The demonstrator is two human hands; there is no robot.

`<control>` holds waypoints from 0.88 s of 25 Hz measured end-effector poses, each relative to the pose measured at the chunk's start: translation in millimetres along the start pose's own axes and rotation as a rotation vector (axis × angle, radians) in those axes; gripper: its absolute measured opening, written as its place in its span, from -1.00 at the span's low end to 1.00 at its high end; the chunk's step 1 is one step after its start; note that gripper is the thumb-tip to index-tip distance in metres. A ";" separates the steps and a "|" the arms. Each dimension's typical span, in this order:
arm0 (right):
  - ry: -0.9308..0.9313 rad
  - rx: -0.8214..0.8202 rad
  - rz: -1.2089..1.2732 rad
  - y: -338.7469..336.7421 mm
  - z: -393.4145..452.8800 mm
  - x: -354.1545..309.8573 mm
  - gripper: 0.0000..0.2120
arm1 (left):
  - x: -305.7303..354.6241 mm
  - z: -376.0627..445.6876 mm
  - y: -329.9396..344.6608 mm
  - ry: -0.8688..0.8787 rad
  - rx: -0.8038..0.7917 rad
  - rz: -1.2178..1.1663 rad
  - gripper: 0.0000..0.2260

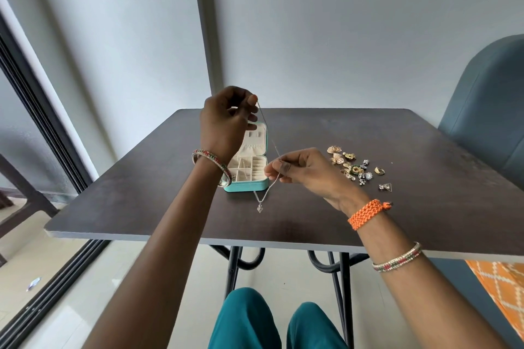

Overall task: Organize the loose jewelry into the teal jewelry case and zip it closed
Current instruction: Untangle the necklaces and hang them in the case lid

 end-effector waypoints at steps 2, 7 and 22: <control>-0.022 0.017 0.037 0.4 2.5 -2.8 -0.78 | 6.1 2.6 10.2 0.017 -0.047 0.003 -0.84; 0.064 -0.181 0.020 29.1 0.2 16.4 -0.76 | 10.0 5.2 37.6 0.028 -0.152 0.080 -0.71; 0.179 0.163 0.128 -24.9 -47.4 50.6 -0.81 | -90.0 36.4 36.9 -0.165 -0.097 0.407 -0.83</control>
Point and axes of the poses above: each hand's wrist, its own z-axis towards the middle knuckle, its own y-axis out of the palm, x = y × z, the point moved 10 cm from there along z, towards the middle knuckle, and after that the axes turned 2 degrees about -z, right-handed, at the moved point
